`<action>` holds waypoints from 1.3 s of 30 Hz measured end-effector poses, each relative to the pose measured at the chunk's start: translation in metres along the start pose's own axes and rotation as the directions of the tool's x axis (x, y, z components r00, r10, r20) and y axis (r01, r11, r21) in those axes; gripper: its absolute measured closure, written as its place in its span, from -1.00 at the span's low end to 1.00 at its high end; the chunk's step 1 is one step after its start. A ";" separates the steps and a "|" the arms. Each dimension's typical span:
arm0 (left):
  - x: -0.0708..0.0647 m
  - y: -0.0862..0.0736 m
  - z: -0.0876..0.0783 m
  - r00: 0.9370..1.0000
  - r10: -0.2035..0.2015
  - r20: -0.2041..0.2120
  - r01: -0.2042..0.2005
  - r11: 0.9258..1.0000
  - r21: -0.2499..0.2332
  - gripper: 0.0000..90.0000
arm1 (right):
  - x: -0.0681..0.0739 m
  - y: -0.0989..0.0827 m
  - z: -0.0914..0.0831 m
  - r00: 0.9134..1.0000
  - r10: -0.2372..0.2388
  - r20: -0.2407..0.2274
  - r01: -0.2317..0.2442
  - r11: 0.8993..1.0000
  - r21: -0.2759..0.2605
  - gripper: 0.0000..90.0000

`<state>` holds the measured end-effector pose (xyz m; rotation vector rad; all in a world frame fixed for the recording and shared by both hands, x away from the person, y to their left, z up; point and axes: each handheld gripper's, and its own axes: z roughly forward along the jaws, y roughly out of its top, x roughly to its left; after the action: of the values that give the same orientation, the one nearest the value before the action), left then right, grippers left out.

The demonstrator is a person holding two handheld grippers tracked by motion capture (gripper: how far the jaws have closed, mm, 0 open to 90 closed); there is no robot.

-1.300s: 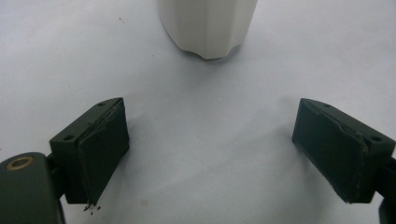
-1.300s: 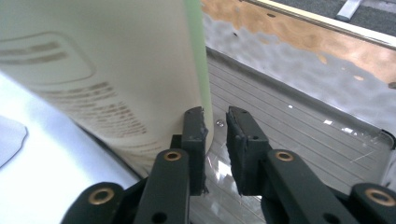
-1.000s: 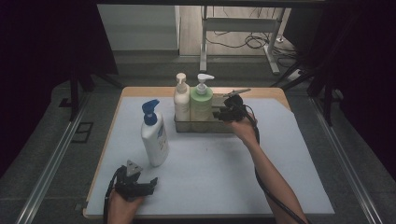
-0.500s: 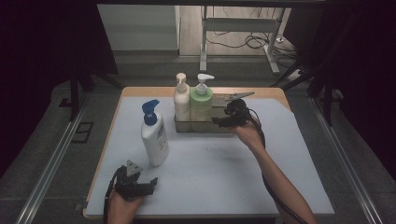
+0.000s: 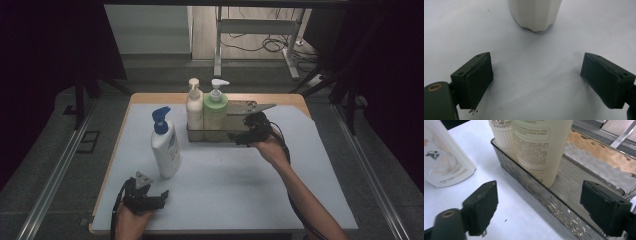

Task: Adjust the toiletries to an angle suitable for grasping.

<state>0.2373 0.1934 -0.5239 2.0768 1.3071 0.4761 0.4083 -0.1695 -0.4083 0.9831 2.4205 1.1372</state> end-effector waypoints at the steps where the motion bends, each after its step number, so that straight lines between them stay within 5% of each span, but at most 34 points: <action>1: 0.000 0.000 0.000 1.000 0.000 0.000 0.000 1.000 0.000 -0.77 | 0.001 -0.001 -0.002 1.000 -0.004 -0.001 0.004 1.000 -0.003 -0.70; 28: 0.000 0.000 0.000 1.000 0.003 0.000 -0.003 1.000 0.001 -0.77 | 0.012 -0.047 -0.064 0.995 -0.093 0.022 0.093 0.996 0.016 -1.00; 39: 0.000 0.000 0.000 1.000 0.003 0.000 -0.003 1.000 0.001 -0.77 | 0.018 -0.078 -0.083 0.996 -0.087 0.012 0.087 0.996 0.010 -1.00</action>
<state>0.2377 0.1935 -0.5238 2.0798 1.3043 0.4772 0.3161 -0.2394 -0.4139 0.8761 2.4355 1.0871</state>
